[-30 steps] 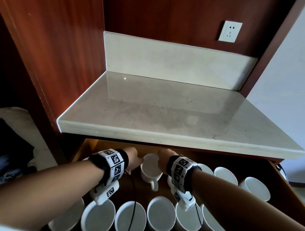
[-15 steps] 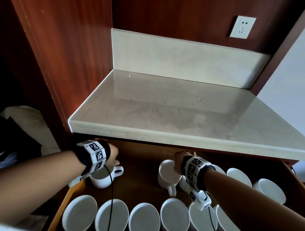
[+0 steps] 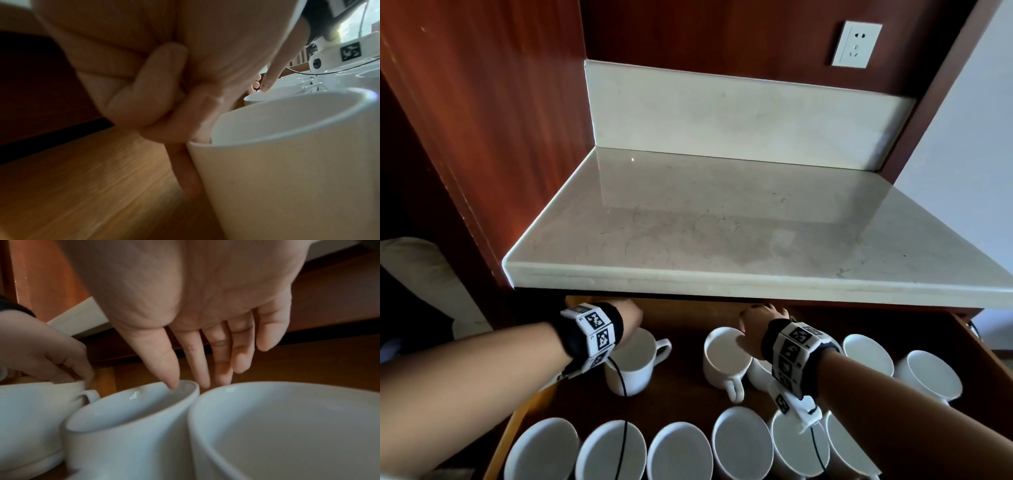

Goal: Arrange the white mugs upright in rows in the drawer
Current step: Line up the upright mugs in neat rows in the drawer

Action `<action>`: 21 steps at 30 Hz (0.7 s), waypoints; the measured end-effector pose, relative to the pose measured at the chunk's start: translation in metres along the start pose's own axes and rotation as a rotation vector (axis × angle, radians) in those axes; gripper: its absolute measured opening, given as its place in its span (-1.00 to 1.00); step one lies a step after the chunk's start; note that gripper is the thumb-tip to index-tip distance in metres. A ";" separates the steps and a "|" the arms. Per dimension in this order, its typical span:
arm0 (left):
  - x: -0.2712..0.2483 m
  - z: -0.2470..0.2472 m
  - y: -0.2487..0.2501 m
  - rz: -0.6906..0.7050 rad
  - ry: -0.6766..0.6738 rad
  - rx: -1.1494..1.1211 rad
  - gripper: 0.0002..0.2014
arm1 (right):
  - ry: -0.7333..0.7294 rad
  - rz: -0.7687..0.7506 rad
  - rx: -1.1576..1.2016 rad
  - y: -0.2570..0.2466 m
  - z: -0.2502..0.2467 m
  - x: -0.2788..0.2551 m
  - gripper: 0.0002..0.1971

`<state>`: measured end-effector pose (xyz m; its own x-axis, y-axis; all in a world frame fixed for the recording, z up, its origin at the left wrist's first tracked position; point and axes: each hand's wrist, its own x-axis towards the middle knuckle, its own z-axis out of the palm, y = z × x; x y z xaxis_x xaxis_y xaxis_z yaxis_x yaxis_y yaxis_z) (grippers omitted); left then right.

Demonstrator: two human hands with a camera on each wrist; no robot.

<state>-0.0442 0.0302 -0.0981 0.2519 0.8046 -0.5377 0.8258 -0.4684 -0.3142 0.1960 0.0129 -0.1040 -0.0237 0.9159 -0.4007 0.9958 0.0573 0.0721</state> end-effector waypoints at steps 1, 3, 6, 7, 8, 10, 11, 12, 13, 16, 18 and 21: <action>0.004 -0.003 0.006 0.010 0.017 -0.013 -0.75 | 0.006 0.001 0.006 0.002 0.000 -0.002 -0.67; 0.010 -0.012 0.019 0.030 0.045 -0.033 -0.75 | 0.014 0.004 0.019 0.004 0.001 -0.005 -0.68; 0.018 -0.021 0.036 0.049 0.071 -0.016 -0.72 | 0.048 0.007 0.021 0.008 0.002 -0.012 -0.69; 0.021 -0.022 0.041 0.052 0.076 -0.003 -0.72 | 0.061 0.008 0.027 0.009 0.003 -0.015 -0.69; 0.023 -0.021 0.043 0.054 0.078 0.002 -0.71 | 0.071 0.007 0.037 0.010 0.003 -0.017 -0.70; 0.027 -0.020 0.044 0.056 0.073 -0.005 -0.70 | 0.084 0.014 0.062 0.012 0.005 -0.021 -0.70; 0.028 -0.020 0.042 0.056 0.070 -0.013 -0.70 | 0.088 0.018 0.071 0.013 0.005 -0.023 -0.70; 0.029 -0.021 0.042 0.060 0.061 -0.011 -0.69 | 0.089 0.023 0.077 0.014 0.007 -0.024 -0.71; 0.028 -0.021 0.042 0.065 0.050 0.004 -0.69 | 0.086 0.024 0.076 0.014 0.007 -0.025 -0.71; 0.023 -0.024 0.046 0.085 0.029 0.066 -0.69 | 0.079 0.024 0.079 0.013 0.009 -0.028 -0.71; 0.018 -0.022 0.048 0.086 0.009 0.070 -0.69 | 0.085 0.020 0.080 0.010 0.009 -0.029 -0.71; 0.013 -0.021 0.048 0.120 -0.027 0.073 -0.71 | 0.085 0.014 0.082 0.005 0.007 -0.031 -0.70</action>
<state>0.0096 0.0255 -0.1037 0.3324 0.7313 -0.5956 0.7515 -0.5870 -0.3013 0.2027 -0.0183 -0.0979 -0.0139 0.9471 -0.3207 0.9999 0.0150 0.0008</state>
